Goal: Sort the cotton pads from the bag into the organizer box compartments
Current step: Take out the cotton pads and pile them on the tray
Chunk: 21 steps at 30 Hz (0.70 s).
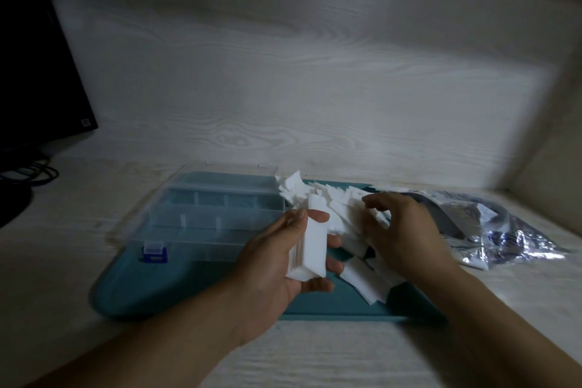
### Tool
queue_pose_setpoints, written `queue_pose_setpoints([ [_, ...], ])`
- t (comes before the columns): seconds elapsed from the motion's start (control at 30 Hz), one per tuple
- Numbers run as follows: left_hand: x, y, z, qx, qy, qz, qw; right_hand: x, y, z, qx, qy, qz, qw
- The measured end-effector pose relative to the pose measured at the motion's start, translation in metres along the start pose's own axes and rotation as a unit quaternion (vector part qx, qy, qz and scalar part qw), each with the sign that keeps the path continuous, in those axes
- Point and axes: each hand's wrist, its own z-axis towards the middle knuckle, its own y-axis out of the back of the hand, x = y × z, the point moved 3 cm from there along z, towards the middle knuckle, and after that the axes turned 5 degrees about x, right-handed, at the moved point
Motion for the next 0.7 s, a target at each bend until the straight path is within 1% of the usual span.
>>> queue_pose_setpoints([
  [0.07,0.000,0.000,0.001,-0.002,0.001,0.000,1.000,-0.002,-0.004,0.001,0.015,-0.005,-0.010,1.000],
  [0.13,0.001,0.001,0.001,-0.005,0.002,0.001,1.000,-0.005,-0.008,0.002,0.030,-0.029,0.002,0.999],
  [0.27,0.002,0.002,0.001,-0.004,0.002,0.008,1.000,-0.008,-0.012,0.003,0.031,-0.084,0.116,0.989],
  [0.33,0.001,0.002,0.001,-0.004,0.001,0.010,1.000,-0.007,-0.015,0.003,0.027,-0.088,0.133,0.987],
  [0.47,0.001,0.001,0.001,0.000,0.000,0.009,1.000,-0.001,-0.015,0.003,0.009,-0.069,0.119,0.990],
  [0.57,0.002,0.002,0.002,0.001,-0.002,0.009,1.000,-0.003,-0.013,0.004,-0.017,-0.078,0.162,0.984],
  [0.63,0.001,0.002,0.001,0.001,-0.004,0.008,1.000,-0.003,-0.011,0.005,-0.058,-0.090,0.196,0.975],
  [0.7,0.001,0.002,0.001,0.001,-0.005,0.009,1.000,0.001,-0.004,0.003,-0.113,-0.075,0.166,0.977],
])
